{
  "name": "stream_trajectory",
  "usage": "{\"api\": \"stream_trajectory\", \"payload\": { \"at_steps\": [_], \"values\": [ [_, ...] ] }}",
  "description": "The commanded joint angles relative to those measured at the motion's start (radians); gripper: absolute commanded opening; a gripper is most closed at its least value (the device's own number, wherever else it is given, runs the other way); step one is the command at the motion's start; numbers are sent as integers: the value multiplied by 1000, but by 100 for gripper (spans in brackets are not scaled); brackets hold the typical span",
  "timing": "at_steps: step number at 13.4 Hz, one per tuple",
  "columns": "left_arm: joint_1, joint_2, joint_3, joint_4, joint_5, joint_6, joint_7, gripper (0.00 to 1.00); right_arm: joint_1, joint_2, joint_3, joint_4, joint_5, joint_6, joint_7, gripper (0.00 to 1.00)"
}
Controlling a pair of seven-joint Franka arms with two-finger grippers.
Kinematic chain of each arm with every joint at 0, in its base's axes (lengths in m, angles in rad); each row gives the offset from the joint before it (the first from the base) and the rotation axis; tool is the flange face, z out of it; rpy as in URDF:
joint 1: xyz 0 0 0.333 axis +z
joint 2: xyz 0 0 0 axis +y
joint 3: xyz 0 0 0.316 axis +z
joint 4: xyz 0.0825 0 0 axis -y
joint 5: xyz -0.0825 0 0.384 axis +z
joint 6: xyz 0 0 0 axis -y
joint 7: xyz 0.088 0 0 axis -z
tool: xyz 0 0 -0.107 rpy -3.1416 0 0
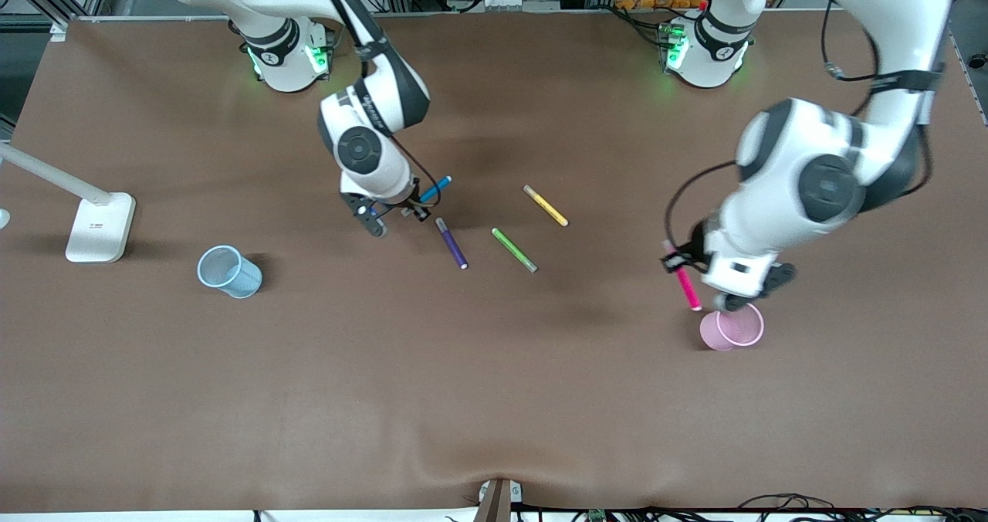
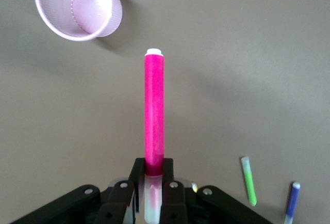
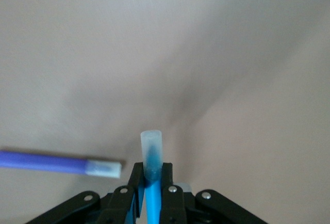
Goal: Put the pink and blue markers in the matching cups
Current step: 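Carry pink to the pink cup while the right gripper carries blue to its cup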
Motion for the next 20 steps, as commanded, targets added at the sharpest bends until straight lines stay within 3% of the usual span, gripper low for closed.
{"api": "stream_trajectory", "payload": {
  "at_steps": [1, 5, 7, 10, 14, 20],
  "values": [
    [89, 4, -14, 11, -91, -49, 126, 0, -19, -11, -88, 80, -58, -60, -96, 0],
    [215, 29, -12, 11, -264, -63, 236, 0, -33, -2, -250, 254, -170, -255, -269, 0],
    [265, 56, -12, 11, -341, -65, 243, 0, -91, -1, -260, 311, -227, -292, -359, 0],
    [328, 115, -8, 12, -473, -77, 229, 0, -191, 2, -258, 318, -386, -213, -429, 0],
    [364, 173, -5, 12, -551, -86, 220, 0, -291, 10, -258, 325, -578, -175, -464, 0],
    [365, 257, 0, 72, -585, -86, 109, 0, -357, 32, -258, 247, -595, -31, -453, 0]
  ]
}}
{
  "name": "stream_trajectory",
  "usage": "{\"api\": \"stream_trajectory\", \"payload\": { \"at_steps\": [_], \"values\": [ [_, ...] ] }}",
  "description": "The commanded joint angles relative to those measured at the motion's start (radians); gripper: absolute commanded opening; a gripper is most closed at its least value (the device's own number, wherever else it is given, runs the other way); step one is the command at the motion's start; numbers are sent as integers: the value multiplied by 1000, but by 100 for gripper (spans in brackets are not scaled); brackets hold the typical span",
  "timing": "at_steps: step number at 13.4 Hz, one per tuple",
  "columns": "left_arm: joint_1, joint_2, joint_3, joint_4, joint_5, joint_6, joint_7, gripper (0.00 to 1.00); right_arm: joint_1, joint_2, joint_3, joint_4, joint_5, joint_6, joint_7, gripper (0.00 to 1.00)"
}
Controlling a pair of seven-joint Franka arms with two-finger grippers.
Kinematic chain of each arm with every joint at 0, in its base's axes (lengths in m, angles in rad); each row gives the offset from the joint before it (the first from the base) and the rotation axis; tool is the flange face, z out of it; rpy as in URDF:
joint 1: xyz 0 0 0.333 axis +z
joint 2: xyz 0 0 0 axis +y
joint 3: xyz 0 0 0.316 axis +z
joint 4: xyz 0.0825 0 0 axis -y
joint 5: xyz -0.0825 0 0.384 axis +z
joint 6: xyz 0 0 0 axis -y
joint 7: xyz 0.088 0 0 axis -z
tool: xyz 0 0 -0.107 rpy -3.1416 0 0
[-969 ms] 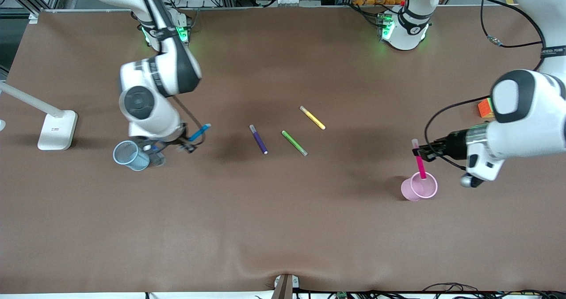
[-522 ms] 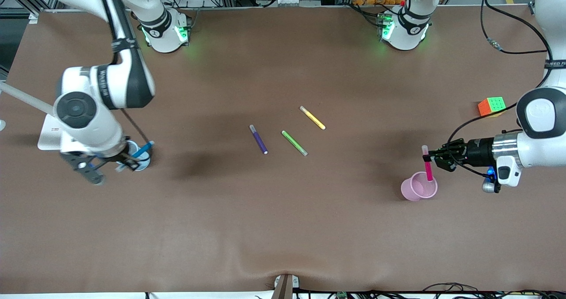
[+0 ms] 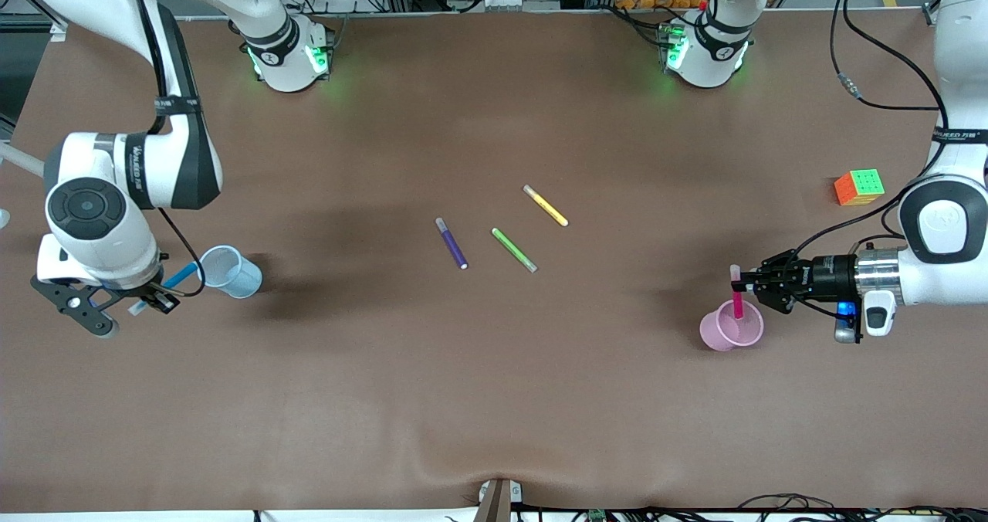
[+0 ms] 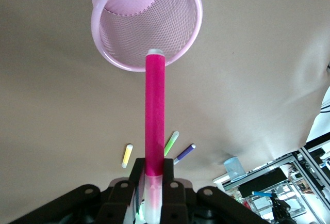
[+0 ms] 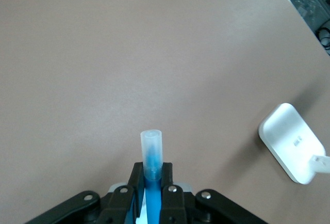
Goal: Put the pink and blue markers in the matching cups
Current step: 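Lower both markers into their cups and open both grippers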
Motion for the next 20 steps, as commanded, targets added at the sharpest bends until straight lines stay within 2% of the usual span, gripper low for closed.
{"api": "stream_trajectory", "payload": {
  "at_steps": [1, 6, 9, 10, 12, 13, 14, 18, 19, 20],
  "values": [
    [6, 45, -3, 57, -17, -23, -83, 0, -28, -1, 14, -51, -24, 58, 8, 0],
    [4, 77, -3, 86, -16, -23, -122, 0, -34, -7, 12, -183, -24, 196, 31, 0],
    [0, 77, -3, 86, -13, -23, -125, 0, -26, -5, 12, -194, -24, 200, 64, 0],
    [0, 79, -3, 86, -11, -23, -125, 4, -26, -4, 12, -196, -24, 203, 65, 0],
    [-2, 77, -3, 86, -11, -23, -128, 73, -17, -5, 14, -234, -24, 235, 82, 0],
    [-5, 77, -3, 86, -11, -23, -129, 97, -8, -7, 12, -258, -24, 266, 94, 0],
    [-5, 77, -3, 86, -10, -23, -129, 100, -6, -7, 12, -269, -24, 272, 107, 0],
    [-5, 62, -6, 126, 4, -26, -133, 100, 3, -8, 12, -274, -24, 265, 130, 0],
    [-7, 50, -6, 132, 13, -44, -149, 100, 4, -8, 11, -272, -24, 259, 130, 11],
    [-7, 41, -12, 146, 38, -52, -154, 100, 3, -8, 11, -269, -26, 256, 127, 29]
  ]
}}
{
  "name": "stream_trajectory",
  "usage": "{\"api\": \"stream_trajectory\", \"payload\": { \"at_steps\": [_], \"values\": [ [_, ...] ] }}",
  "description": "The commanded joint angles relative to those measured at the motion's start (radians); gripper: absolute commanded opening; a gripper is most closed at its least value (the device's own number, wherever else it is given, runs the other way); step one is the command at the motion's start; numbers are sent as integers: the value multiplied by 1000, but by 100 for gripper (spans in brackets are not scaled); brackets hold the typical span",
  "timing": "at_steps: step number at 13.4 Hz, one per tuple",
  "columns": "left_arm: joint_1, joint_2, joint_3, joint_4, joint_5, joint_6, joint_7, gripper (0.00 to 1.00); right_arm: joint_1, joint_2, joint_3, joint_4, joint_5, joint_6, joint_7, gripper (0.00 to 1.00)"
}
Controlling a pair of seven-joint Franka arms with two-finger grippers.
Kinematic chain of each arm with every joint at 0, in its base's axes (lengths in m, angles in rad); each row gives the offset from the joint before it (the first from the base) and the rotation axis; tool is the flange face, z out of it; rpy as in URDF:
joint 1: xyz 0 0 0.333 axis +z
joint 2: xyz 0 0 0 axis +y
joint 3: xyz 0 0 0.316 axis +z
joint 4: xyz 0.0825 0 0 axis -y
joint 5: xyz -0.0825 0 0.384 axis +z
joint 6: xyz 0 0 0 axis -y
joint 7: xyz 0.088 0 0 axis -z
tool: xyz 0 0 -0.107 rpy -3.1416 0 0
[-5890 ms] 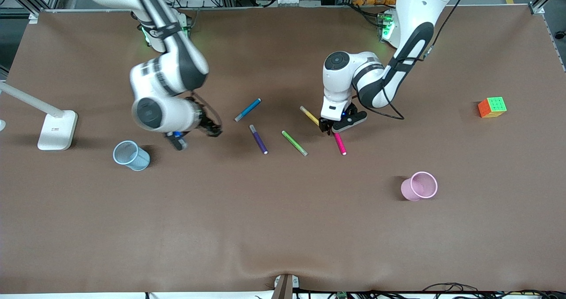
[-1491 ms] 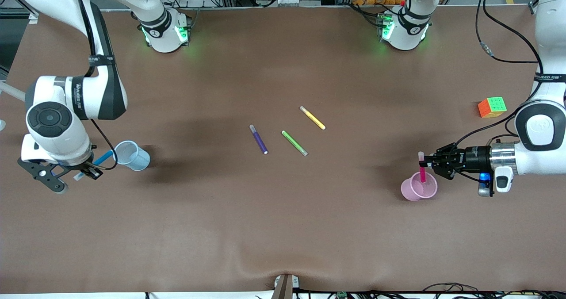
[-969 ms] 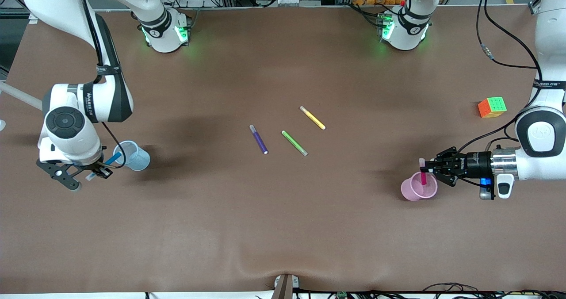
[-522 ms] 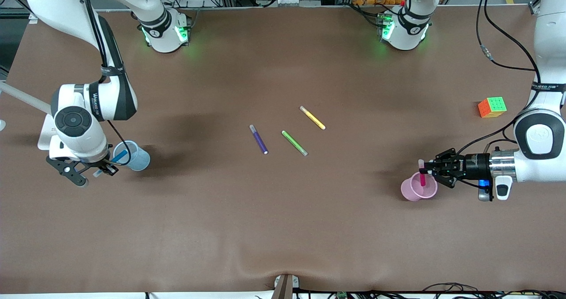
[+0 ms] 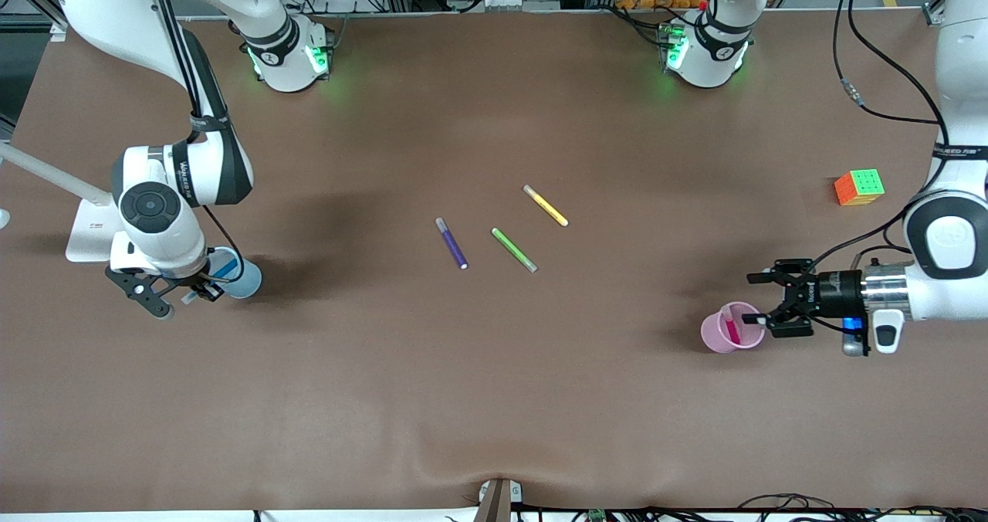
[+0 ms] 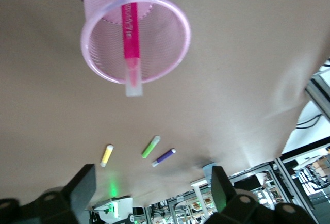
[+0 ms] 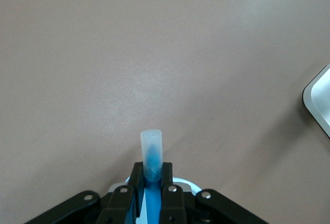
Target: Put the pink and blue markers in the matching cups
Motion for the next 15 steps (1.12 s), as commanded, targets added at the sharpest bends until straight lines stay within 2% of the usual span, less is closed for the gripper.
{"api": "stream_trajectory", "payload": {
  "at_steps": [1, 2, 6, 9, 10, 12, 15],
  "values": [
    [-1, -34, -8, 35, 40, -48, -39, 100, 1, -22, -2, -12, -26, -5, 24, 52],
    [-1, -52, -10, 35, 40, -53, -39, 100, -6, -22, -2, -7, -26, -3, 22, 100],
    [-14, -117, -13, 35, 96, -82, -39, 100, -8, -25, -2, 31, -26, -32, 9, 100],
    [-23, -198, -21, 35, 150, -112, -33, 100, -49, -21, 2, 152, -4, -184, -158, 100],
    [-23, -234, -30, 35, 182, -129, -28, 100, -65, -18, 4, 203, 31, -221, -195, 100],
    [-21, -305, -71, 35, 280, -154, 6, 100, -89, 31, 5, 339, 196, -303, -278, 100],
    [-15, -400, -91, 35, 339, -213, 87, 100, -157, 166, 5, 636, 395, -578, -422, 100]
  ]
}}
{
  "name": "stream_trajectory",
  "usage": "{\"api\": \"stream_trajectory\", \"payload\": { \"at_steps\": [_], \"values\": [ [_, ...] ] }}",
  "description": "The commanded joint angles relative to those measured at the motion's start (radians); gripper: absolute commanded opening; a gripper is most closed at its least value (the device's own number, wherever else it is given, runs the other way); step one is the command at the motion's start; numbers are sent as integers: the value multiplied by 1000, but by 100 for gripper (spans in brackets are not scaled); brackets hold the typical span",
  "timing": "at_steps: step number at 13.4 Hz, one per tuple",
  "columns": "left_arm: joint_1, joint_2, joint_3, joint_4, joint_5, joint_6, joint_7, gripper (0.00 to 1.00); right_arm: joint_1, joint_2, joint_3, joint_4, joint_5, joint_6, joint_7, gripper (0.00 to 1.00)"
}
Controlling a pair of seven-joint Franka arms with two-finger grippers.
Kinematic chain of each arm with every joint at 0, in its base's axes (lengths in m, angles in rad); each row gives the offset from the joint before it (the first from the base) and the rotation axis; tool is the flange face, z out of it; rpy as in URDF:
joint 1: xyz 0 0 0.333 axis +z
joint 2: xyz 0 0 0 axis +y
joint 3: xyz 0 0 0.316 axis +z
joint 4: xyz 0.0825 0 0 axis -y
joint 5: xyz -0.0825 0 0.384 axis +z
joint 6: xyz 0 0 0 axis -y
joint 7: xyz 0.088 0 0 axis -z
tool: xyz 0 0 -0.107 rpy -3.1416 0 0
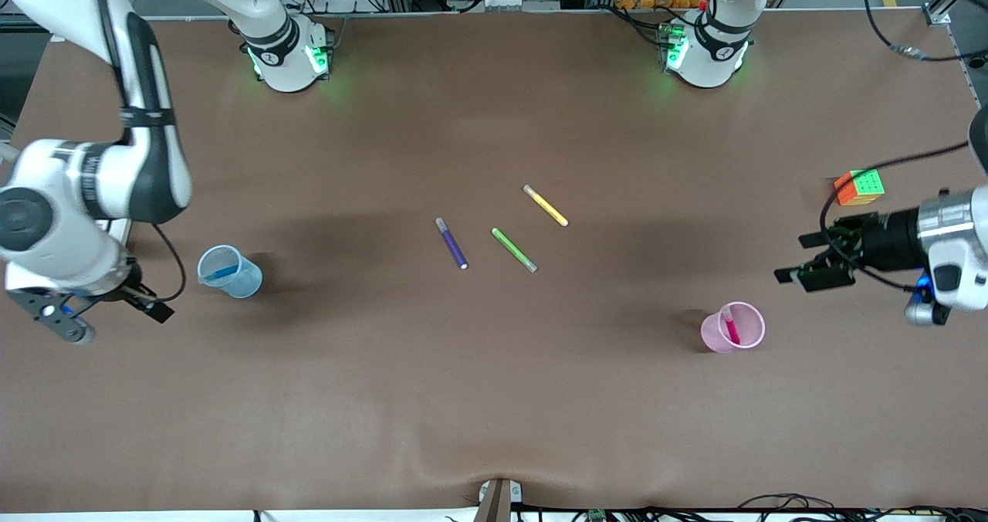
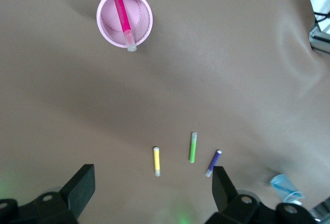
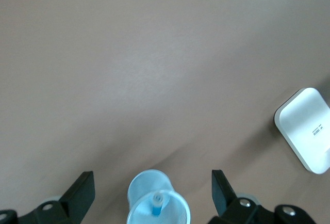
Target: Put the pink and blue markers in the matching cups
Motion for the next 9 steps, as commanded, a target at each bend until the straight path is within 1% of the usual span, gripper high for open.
{"api": "stream_trajectory", "payload": {
  "at_steps": [1, 2, 3, 4, 5, 6, 7, 8, 9],
  "values": [
    [8, -108, -1, -17, 64, -62, 110, 100, -84, 165, 16, 301, 141, -224, -80, 100],
    [8, -143, 0, -17, 87, -86, 149, 100, -107, 181, 19, 357, 162, -273, -119, 100],
    [8, -174, 3, -17, 103, -123, 198, 100, -128, 181, 25, 386, 182, -303, -188, 100],
    [10, -206, 5, -17, 120, -146, 248, 100, -138, 182, 28, 427, 182, -344, -239, 100],
    [8, -235, 0, -17, 161, -163, 294, 100, -161, 185, 42, 476, 195, -399, -244, 100],
    [10, -249, -3, -17, 210, -191, 333, 100, -208, 193, 71, 521, 246, -454, -245, 100],
    [8, -267, -4, -17, 232, -217, 370, 100, -263, 195, 105, 564, 289, -510, -248, 100],
    [8, -293, -3, -17, 233, -228, 406, 100, -302, 195, 146, 592, 291, -542, -250, 100],
    [8, -316, 2, -17, 233, -232, 452, 100, -326, 193, 172, 604, 291, -576, -252, 100]
  ]
}}
